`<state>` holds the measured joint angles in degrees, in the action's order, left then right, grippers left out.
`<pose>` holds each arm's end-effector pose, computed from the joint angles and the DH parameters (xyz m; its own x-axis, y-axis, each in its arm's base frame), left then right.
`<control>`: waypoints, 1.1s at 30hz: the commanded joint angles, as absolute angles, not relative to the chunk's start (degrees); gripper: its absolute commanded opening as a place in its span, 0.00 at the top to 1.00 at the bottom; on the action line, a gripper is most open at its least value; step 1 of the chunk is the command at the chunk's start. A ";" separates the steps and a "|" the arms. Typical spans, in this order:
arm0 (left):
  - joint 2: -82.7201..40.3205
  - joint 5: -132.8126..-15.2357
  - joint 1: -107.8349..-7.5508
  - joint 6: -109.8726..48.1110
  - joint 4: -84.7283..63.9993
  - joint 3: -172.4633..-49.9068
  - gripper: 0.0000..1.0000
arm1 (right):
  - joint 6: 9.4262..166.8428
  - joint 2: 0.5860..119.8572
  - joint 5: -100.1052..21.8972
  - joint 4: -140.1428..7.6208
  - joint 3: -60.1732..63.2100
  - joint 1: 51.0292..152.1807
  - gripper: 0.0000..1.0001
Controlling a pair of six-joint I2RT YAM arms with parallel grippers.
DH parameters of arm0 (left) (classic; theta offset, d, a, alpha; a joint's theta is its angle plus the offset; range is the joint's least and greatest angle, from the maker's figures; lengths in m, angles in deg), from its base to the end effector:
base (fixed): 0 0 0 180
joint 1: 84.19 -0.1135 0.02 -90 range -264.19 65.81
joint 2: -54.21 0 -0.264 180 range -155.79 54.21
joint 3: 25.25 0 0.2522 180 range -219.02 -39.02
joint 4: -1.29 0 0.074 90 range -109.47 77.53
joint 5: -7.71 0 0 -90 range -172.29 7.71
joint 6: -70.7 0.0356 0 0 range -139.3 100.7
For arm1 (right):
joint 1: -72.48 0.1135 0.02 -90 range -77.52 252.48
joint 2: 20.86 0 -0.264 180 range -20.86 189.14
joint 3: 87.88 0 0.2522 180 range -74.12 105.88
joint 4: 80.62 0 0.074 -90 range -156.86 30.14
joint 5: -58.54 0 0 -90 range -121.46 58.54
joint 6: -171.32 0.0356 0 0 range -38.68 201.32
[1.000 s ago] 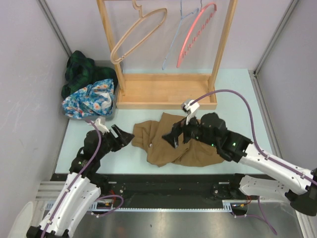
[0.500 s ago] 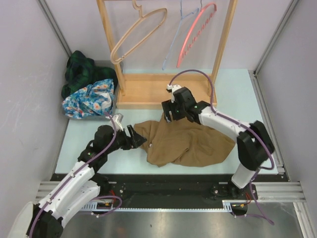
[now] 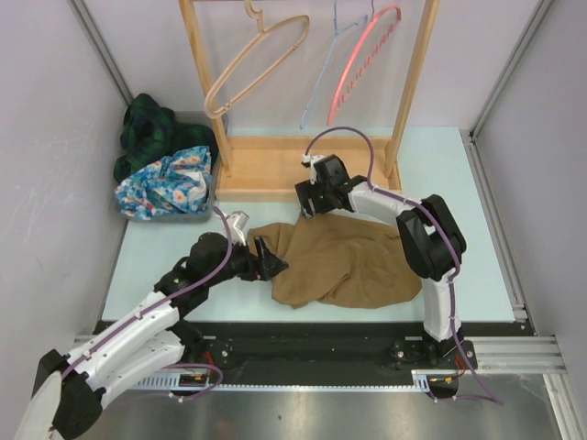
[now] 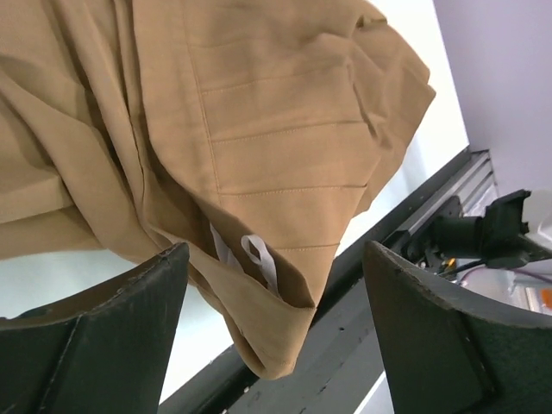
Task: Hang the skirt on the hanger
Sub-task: Flatten the skirt
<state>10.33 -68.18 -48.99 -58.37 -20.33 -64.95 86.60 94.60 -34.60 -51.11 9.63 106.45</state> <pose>0.1412 -0.1102 0.2309 -0.7415 -0.2250 -0.6321 0.3491 0.6752 -0.6498 0.3700 0.2516 0.1934 -0.6626 -0.3357 -0.6695 -0.5299 0.8419 0.1024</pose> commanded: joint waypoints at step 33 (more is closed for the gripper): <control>7.90 -77.46 -44.38 -56.22 -21.97 -58.88 0.50 | 91.60 73.28 -23.81 -50.51 -0.02 108.43 1.00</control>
